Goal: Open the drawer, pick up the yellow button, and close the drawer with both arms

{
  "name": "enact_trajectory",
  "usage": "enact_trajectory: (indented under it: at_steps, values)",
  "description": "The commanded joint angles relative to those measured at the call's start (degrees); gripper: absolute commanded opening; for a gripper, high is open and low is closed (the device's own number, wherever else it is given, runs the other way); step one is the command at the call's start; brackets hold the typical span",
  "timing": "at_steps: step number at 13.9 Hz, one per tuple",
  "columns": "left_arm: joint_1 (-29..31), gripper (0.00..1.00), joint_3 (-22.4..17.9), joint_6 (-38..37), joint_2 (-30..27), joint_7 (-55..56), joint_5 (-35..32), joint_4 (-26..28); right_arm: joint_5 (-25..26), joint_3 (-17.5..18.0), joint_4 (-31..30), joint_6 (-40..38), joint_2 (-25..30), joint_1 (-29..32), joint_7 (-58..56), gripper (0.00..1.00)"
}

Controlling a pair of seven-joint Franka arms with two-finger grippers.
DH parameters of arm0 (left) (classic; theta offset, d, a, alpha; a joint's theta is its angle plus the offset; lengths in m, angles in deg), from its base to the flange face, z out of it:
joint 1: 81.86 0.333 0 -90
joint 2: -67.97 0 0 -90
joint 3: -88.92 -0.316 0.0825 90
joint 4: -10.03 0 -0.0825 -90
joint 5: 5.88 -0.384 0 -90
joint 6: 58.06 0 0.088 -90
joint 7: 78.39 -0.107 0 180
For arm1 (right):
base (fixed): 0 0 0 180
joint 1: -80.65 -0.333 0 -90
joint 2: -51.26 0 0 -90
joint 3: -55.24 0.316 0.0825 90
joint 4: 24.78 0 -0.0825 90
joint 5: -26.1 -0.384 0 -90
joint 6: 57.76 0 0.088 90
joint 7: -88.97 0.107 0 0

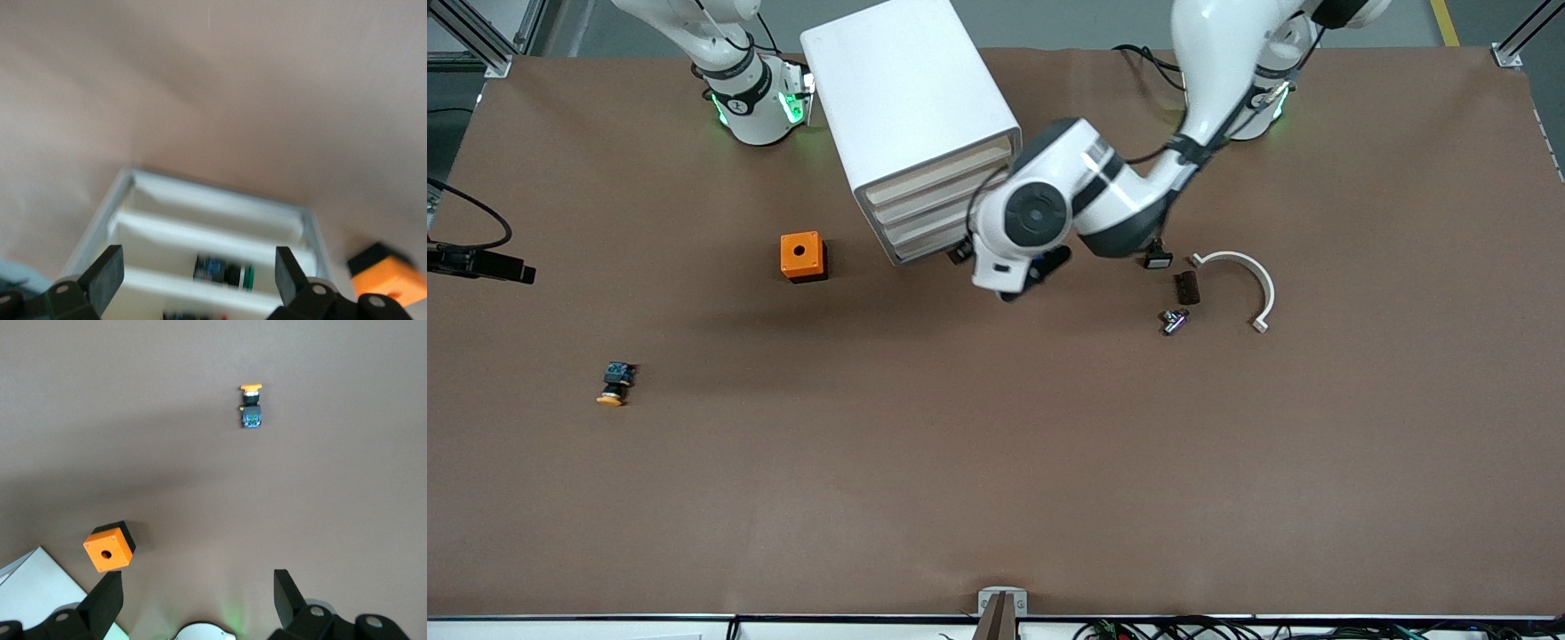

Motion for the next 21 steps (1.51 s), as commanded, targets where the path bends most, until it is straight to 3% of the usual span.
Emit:
enact_trajectory:
  at_steps: [1,6,10,15,21]
  values:
    - [7.1,1.0,0.3,-2.2,-3.8,-5.5,-2.2,-0.3,0.6,-0.1,2.6,-0.9,0.5,-0.1,1.2,1.0]
    - [19.3,1.0,0.6,-6.3,-10.3,-21.8,-2.3,-0.1,-1.5,-0.5,5.7,-1.6,1.0,2.0,0.4,1.0]
    - [23.5,1.0,-0.3,-14.6,-14.5,-40.1,-5.2,0.0,-2.9,-0.5,1.9,-3.4,7.1,2.1,3.1,1.0]
    - [18.5,1.0,-14.1,-20.2,-18.9,-57.7,-6.4,0.8,-2.5,-0.1,-13.5,5.4,18.4,1.9,3.0,1.0]
    - [17.0,1.0,-23.2,-17.4,-23.4,-72.1,-12.3,8.4,-2.3,0.2,-13.9,5.1,19.2,0.0,2.5,1.0]
